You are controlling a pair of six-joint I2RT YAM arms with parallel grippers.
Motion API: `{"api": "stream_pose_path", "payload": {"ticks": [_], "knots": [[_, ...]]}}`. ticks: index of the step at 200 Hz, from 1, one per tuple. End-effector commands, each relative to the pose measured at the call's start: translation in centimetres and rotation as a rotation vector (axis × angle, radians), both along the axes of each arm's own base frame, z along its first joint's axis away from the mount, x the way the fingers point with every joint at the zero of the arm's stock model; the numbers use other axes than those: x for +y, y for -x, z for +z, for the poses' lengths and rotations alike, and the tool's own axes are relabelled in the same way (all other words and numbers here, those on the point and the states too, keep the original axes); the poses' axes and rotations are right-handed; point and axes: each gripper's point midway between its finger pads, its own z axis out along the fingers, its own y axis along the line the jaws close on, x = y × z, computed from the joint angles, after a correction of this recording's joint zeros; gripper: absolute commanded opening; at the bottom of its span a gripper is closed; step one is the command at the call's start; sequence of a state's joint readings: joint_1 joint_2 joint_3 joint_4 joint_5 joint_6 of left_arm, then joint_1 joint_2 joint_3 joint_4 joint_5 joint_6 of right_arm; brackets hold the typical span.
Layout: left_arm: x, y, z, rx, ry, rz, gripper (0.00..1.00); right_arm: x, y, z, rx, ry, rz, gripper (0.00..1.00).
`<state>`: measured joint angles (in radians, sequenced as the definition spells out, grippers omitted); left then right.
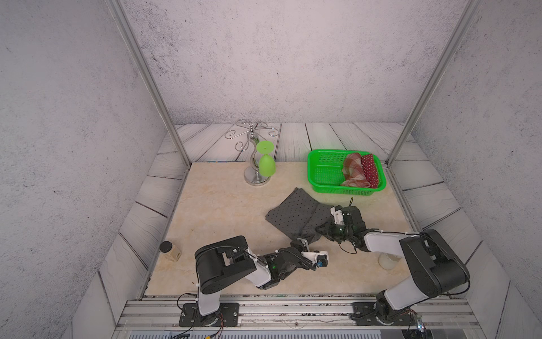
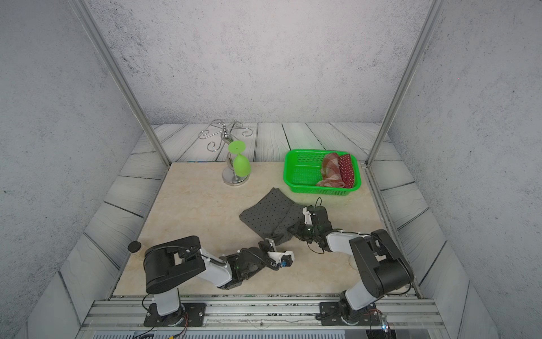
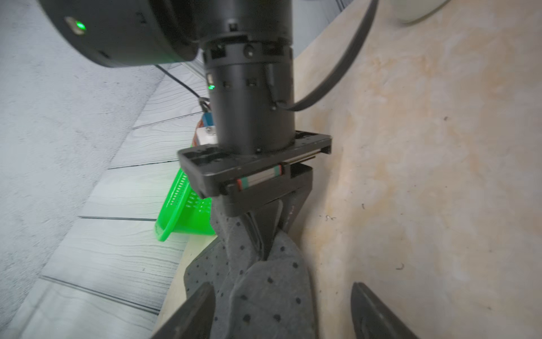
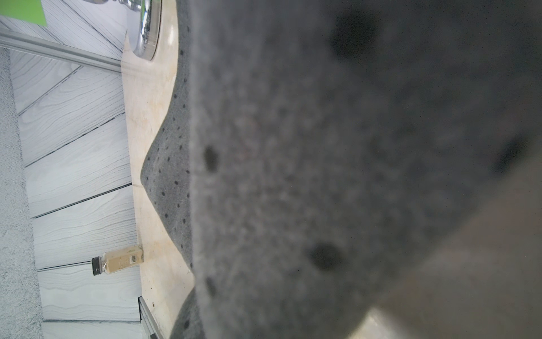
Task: Roll up the skirts
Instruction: Roll the skirt at the center of the board.
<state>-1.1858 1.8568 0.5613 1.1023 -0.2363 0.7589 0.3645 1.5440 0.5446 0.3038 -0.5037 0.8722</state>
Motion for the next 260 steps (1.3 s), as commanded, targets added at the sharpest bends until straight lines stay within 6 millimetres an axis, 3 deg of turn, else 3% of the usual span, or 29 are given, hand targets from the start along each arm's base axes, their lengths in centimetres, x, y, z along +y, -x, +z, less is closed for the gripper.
{"api": "stream_pose_path", "payload": {"ticks": [1,45,109,134,154,158,187,202,204,222,243,260], "knots": [[-0.6,-0.1,-1.2,0.017,-0.050,-0.034,0.76,0.5,0.3,0.9,-0.010,-0.034,0.020,0.13],[0.4,-2.3,-3.4,0.025,-0.109,0.019,0.76,0.7,0.5,0.9,-0.004,-0.055,0.024,0.13],[2.2,-5.8,-4.2,0.004,-0.074,0.138,0.73,0.8,1.1,0.9,0.007,-0.085,0.025,0.12],[2.2,-6.1,-4.2,0.011,-0.074,0.146,0.59,0.8,1.6,0.3,0.026,-0.094,0.020,0.12],[2.4,-6.5,-4.3,0.004,-0.082,0.168,0.22,0.8,1.9,0.2,0.036,-0.109,0.019,0.12],[2.4,-6.6,-4.3,0.001,-0.084,0.175,0.19,0.8,2.0,0.2,0.035,-0.116,0.019,0.12],[2.9,-6.5,-5.0,0.022,-0.110,0.185,0.15,0.5,2.6,0.6,0.032,-0.121,0.010,0.12],[3.3,-6.4,-5.8,0.058,-0.115,0.201,0.06,0.6,2.6,1.2,0.017,-0.126,0.015,0.12],[3.4,-6.4,-5.9,0.063,-0.117,0.203,0.00,0.6,2.6,1.3,0.016,-0.127,0.014,0.12],[3.7,-6.1,-5.9,0.112,-0.080,0.219,0.00,0.3,2.8,2.0,-0.006,-0.115,0.016,0.14],[3.9,-5.5,-5.3,0.252,0.004,0.245,0.00,-0.3,2.8,2.5,-0.044,-0.070,0.011,0.24],[4.3,-4.8,-5.7,0.393,0.046,0.260,0.00,-1.0,2.8,3.2,-0.085,-0.024,0.008,0.41]]}}
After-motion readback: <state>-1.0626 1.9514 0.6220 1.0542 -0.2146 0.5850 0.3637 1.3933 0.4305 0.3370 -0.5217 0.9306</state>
